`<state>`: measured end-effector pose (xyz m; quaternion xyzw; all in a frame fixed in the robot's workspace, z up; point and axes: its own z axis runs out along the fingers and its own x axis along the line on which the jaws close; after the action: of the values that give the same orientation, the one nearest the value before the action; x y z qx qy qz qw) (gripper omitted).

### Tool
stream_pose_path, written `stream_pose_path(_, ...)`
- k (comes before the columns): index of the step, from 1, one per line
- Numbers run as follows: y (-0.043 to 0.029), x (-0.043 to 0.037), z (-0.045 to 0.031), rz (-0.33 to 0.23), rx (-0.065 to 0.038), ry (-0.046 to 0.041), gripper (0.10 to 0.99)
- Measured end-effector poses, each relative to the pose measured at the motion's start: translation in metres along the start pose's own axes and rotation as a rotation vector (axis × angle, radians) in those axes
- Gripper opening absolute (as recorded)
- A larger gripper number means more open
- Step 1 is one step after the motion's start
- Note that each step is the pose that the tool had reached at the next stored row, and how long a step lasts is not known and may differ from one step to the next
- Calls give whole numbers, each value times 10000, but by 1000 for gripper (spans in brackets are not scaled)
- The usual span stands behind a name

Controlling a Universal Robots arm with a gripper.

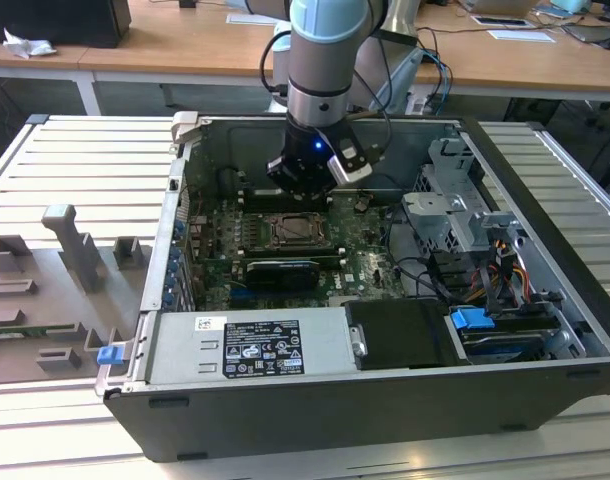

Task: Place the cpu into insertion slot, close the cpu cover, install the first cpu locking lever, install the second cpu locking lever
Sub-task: 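Install the second cpu locking lever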

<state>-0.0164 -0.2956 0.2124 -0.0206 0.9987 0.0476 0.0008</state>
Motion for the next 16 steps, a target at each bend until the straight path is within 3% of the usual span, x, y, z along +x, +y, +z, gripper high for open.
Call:
stream_pose_path(6, -28, 2, -10, 2, 2, 0, 106)
stream_pose_path(12, -20, 0, -129, -1, -3, -2, 106)
stream_pose_path(16, -98, 4, -137, -1, 0, -1, 106)
